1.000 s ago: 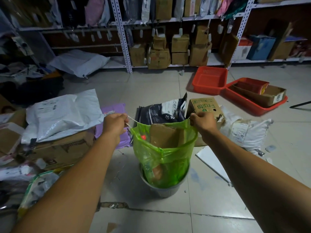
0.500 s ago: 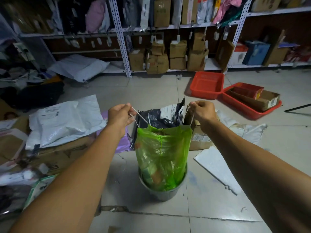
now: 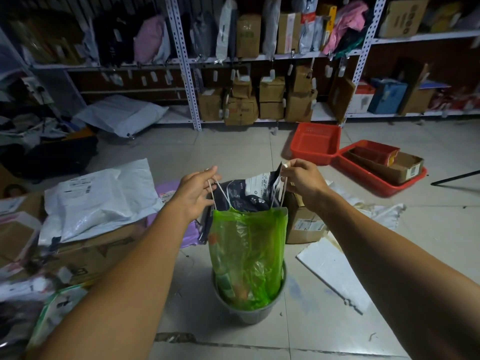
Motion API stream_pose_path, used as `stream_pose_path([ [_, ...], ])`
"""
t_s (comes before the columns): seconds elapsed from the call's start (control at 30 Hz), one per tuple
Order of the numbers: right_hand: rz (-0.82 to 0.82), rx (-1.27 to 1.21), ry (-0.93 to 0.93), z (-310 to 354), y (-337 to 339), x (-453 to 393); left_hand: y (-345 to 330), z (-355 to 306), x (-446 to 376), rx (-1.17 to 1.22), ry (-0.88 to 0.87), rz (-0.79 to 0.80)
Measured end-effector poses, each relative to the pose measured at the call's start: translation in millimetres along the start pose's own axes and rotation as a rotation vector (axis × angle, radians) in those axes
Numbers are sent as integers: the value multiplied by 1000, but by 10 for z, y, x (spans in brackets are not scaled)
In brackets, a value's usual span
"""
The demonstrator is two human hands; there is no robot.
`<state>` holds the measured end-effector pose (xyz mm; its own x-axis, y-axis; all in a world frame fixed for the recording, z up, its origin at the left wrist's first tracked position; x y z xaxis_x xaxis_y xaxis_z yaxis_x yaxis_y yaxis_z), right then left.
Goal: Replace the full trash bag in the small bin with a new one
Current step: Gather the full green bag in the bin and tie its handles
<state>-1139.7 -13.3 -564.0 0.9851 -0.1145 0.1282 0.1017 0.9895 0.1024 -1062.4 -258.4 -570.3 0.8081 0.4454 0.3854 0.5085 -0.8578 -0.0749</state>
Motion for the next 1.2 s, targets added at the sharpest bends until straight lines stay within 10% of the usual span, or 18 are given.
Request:
stream_pose_path([
  [0.4,-15,126,159,139,11,89,-259,214,65,-411,-315,41],
  [0.9,93,217,381,504,-179,90,-1071,429,205,-685,-424,281],
  [1.2,100,117,300,433,43,42,-1031,435,187,-542,-317,137],
])
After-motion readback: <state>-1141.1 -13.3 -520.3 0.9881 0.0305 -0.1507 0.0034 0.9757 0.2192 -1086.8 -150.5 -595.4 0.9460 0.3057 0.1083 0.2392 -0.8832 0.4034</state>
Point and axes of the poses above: each hand's wrist, its own x-axis away from the middle knuckle, its own y-axis out of the back of the hand, z = x × y, the point moved 8 cm from there along -x, towards the middle knuckle, and after that the axes turned 13 degrees about -z, right-handed, at the moved point
